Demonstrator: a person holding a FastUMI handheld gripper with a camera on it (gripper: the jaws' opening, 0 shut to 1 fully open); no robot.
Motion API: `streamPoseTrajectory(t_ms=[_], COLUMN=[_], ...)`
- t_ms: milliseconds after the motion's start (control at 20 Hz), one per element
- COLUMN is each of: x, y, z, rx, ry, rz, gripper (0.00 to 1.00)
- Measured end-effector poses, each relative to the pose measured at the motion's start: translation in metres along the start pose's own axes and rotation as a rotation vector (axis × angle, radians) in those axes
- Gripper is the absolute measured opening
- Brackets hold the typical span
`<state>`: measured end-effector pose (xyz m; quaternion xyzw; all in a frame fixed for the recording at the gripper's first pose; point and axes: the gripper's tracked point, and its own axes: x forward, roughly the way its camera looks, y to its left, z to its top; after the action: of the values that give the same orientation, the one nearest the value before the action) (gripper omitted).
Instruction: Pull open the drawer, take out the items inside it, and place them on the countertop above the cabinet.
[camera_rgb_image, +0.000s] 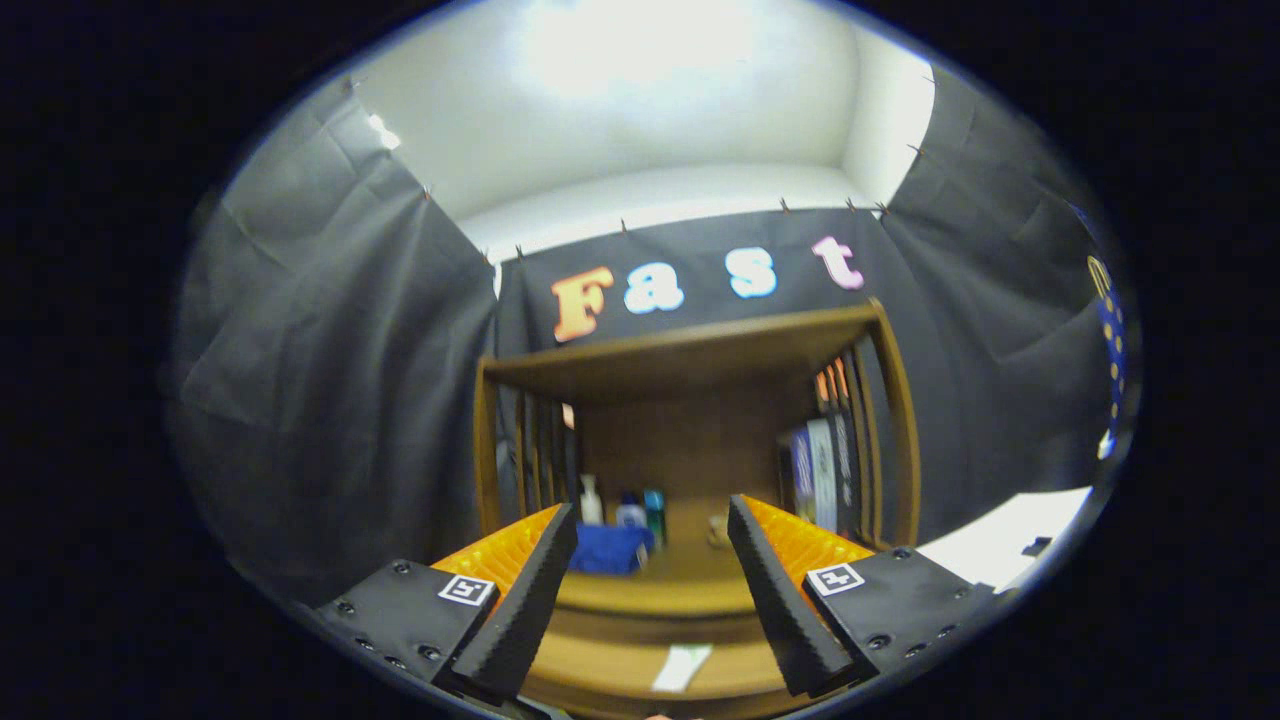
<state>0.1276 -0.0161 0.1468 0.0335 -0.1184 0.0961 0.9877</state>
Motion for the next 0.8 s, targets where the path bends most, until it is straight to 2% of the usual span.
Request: streamPoseTrajectory(t_ms=[100,200,300,500,650,800], x=[0.026,0.055,0.072,0.041,0.002,-0.033], y=[-0.011,-0.023,-0.044,-0.065,-0.067,-0.057], z=[0.029,-0.008,-0.095,-0.266,-0.351,-0.401], rx=[0.060,0.111,0.125,0.118,0.091,0.072], ry=[0.008,0.142,0.370,0.816,1.086,1.274], rz=[0.026,0.007,-0.060,-0.148,-0.180,-0.173], gripper=[0.96,0.97,0.97,0.97,0.98,0.98])
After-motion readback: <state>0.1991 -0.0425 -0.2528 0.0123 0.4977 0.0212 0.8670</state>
